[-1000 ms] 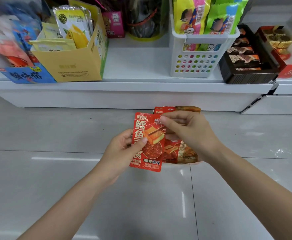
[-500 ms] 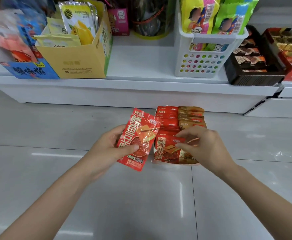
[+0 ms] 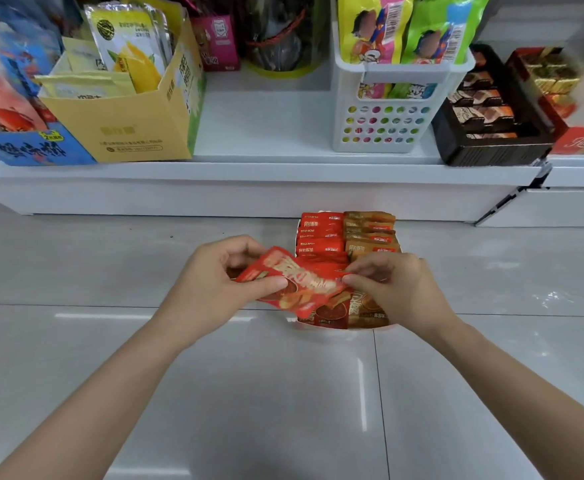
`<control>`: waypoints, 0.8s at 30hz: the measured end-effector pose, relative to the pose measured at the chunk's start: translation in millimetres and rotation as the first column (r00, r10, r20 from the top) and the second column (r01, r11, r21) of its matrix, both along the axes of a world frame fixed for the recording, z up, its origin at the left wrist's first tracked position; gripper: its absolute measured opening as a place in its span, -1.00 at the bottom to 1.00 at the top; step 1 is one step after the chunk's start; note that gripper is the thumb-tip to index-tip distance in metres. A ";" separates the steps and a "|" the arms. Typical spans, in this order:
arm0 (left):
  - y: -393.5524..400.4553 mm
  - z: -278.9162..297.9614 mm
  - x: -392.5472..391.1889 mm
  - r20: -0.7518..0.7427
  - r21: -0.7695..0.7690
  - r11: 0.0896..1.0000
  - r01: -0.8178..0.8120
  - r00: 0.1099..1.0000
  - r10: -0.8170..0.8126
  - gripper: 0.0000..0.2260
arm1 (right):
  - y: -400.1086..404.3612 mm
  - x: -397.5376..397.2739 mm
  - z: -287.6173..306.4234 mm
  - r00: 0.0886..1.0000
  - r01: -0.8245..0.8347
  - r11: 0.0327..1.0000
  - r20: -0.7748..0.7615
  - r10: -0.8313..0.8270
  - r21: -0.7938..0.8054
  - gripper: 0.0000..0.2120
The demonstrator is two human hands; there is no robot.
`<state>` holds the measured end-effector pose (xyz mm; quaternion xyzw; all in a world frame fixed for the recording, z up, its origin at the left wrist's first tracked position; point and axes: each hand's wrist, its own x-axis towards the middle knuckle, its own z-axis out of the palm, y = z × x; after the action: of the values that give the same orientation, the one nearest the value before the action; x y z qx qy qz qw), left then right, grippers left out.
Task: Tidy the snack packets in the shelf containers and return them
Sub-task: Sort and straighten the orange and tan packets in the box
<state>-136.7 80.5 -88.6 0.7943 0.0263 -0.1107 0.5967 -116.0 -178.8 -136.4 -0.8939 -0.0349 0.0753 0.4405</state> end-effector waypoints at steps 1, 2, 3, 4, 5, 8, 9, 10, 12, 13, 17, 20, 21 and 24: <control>-1.6 -2.1 0.0 0.000 -0.028 1.000 -0.001 1.000 0.001 -0.79 | -1.7 0.2 -0.2 1.000 0.013 1.000 -0.010 -0.012 0.020 -0.95; -3.3 -4.1 -0.4 -0.008 -0.049 0.999 -0.011 1.000 0.010 -0.82 | -3.7 0.5 -0.2 0.999 0.026 0.999 -0.022 -0.025 0.036 -0.94; -5.2 -6.1 -1.4 -0.020 -0.067 0.997 -0.027 0.999 0.026 -0.84 | -5.4 0.6 -0.1 0.999 0.037 0.998 -0.035 -0.035 0.052 -0.93; -7.2 -7.6 -2.1 -0.032 -0.085 0.995 -0.047 0.998 0.045 -0.85 | -6.7 0.3 -0.1 0.998 0.046 0.997 -0.047 -0.043 0.068 -0.91; -8.9 -8.7 -2.2 -0.040 -0.106 0.992 -0.071 0.997 0.067 -0.86 | -7.3 -0.1 0.0 0.997 0.052 0.995 -0.057 -0.047 0.081 -0.88; -13.1 -11.1 0.1 -0.032 -0.164 0.976 -0.141 0.990 0.138 -0.88 | -4.5 -2.1 -0.2 0.994 0.057 0.993 -0.094 -0.047 0.106 -0.88; -14.8 -11.0 0.9 -0.024 -0.179 0.971 -0.157 0.988 0.155 -0.88 | -3.2 -2.7 -0.5 0.993 0.058 0.992 -0.108 -0.045 0.112 -0.90; -16.9 -11.2 1.6 -0.019 -0.187 0.968 -0.164 0.986 0.164 -0.87 | -2.6 -2.9 -0.5 0.992 0.061 0.991 -0.121 -0.046 0.122 -0.92; -21.8 -11.6 1.7 -0.024 -0.188 0.970 -0.157 0.988 0.155 -0.87 | -3.4 -2.8 -0.4 0.990 0.067 0.987 -0.136 -0.047 0.149 -0.92; -24.2 -11.7 1.5 -0.032 -0.186 0.971 -0.150 0.989 0.147 -0.85 | -3.9 -2.8 -0.4 0.989 0.068 0.984 -0.140 -0.045 0.165 -0.92; -31.2 -18.2 2.0 -0.010 -0.150 0.978 -0.144 0.990 0.144 -0.88 | -4.7 -3.8 -1.4 0.989 0.061 0.977 -0.143 -0.032 0.206 -0.92; -42.1 -19.7 6.6 0.094 -0.111 0.991 -0.069 0.992 0.080 -0.82 | -5.4 -4.1 -2.9 0.991 0.051 0.982 -0.129 -0.028 0.181 -0.87; -45.5 -18.0 8.9 0.144 -0.100 0.995 -0.030 0.989 0.045 -0.76 | -5.7 -4.2 -3.2 0.993 0.047 0.986 -0.118 -0.028 0.162 -0.84; -50.9 -14.7 16.2 0.235 0.011 0.997 0.071 0.969 -0.072 -0.81 | -8.5 -3.6 -5.7 0.993 0.057 0.986 -0.107 -0.040 0.155 -0.76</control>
<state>-120.6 29.6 -103.3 0.8031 -0.0731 -0.0371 0.5902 -119.7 -187.2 -142.0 -0.8517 0.0041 0.1079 0.5128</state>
